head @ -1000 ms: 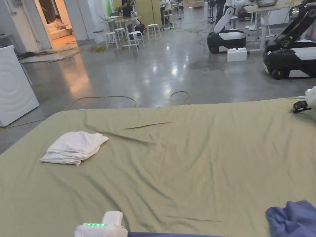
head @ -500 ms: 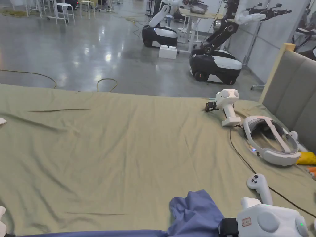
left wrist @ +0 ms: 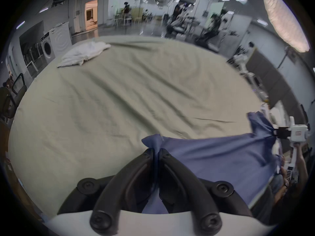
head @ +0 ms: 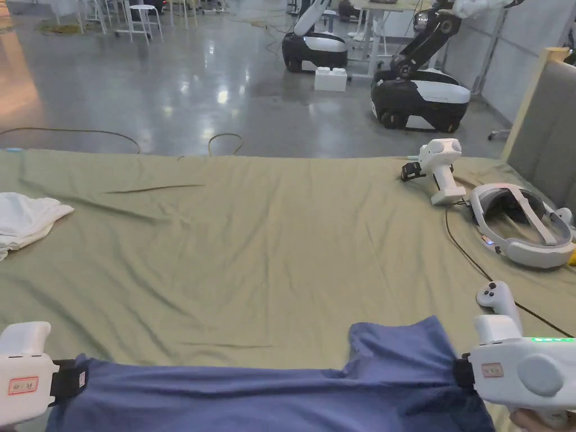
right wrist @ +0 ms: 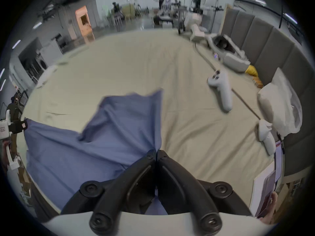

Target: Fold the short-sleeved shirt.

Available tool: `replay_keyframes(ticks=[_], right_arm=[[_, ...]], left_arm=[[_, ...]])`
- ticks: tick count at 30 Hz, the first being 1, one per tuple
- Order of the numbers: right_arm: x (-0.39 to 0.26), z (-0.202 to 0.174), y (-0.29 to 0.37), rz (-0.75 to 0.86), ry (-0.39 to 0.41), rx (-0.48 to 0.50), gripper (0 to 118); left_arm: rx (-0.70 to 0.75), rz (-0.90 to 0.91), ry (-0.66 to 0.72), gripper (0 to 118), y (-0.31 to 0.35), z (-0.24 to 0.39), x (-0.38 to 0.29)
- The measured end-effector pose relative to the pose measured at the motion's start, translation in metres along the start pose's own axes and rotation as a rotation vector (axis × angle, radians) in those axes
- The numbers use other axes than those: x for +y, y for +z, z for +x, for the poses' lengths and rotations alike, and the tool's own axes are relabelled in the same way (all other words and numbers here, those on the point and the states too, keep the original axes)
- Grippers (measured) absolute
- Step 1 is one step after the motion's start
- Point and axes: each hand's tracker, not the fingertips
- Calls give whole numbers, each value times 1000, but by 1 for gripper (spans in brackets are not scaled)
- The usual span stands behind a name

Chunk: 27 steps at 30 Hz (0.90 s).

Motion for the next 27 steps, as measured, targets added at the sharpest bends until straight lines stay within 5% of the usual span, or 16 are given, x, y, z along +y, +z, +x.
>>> replay_keyframes(ticks=[7, 16, 17, 18, 19, 20, 24, 27], right_arm=[[-102, 6, 94, 61, -10, 25, 0], [-167, 1, 94, 14, -57, 13, 0], [-169, -1, 92, 12, -59, 12, 10], [-171, -2, 91, 8, -55, 8, 35], [-172, 8, 81, 3, -52, 2, 71], [-172, 8, 82, -6, -45, -4, 94], [-160, 13, 99, 124, -49, -4, 89], [-140, -7, 149, 341, -88, 61, 88]], left_arm=[[-48, 28, 24, 8, 88, -17, -105], [-58, -2, 94, 8, 57, -31, -178], [-42, -9, 103, 15, 54, -31, -180], [12, -7, 93, 37, 55, -32, -181], [37, 2, 76, 69, 57, -32, -180], [45, 15, 65, 98, 65, -30, -178], [208, 339, -108, 100, 137, 12, -147], [167, 619, -162, 100, 202, 52, -122]])
